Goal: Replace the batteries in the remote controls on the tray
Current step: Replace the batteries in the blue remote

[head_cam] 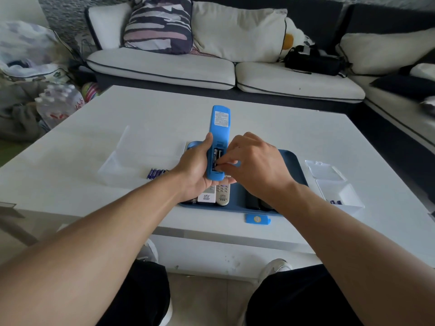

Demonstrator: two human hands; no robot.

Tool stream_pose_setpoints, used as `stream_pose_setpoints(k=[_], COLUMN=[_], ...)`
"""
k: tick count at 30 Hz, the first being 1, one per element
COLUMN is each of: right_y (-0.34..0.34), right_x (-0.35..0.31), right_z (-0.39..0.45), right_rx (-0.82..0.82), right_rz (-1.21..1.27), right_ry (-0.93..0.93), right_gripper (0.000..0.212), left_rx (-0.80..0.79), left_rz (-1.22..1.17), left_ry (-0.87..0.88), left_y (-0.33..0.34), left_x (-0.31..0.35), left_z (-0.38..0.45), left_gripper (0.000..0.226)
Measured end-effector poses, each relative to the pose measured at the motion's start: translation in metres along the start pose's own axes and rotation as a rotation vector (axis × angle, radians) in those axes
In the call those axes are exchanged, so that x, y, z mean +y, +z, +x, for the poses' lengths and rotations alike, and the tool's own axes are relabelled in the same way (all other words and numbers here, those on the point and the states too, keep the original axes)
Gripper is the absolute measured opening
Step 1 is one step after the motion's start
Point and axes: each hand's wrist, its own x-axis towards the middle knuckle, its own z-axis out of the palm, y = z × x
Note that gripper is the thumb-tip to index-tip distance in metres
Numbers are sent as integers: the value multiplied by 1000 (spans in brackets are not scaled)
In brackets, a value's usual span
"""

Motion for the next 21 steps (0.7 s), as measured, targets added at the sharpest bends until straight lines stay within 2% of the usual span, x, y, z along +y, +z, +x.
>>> stream_pose_setpoints(k=[3,5,9,12,17,21], right_y=[-2,-5,-7,-4,1,3], right_x=[-1,-2,-3,-5,-15,-16], right_z=[0,0,1,2,3,7], right_rx=[-37,-57,31,55,114,110], right_rz=[14,141,423,654,906,1040], right_ry=[59,157,481,678,830,955], right_gripper=[8,14,12,13,11,5], left_rx=[-24,-15,32,-2,-60,-26], left_rz=[-3,-31,-83,-75,-81,-94], left_ry=[-23,-15,77,118,172,182], left_y=[1,4,11,18,25,25], left_x=[-1,-1,-1,-3,-6,-6], left_z=[-2,-3,-1,-1,1,4], left_gripper=[49,49,47,47,56,58])
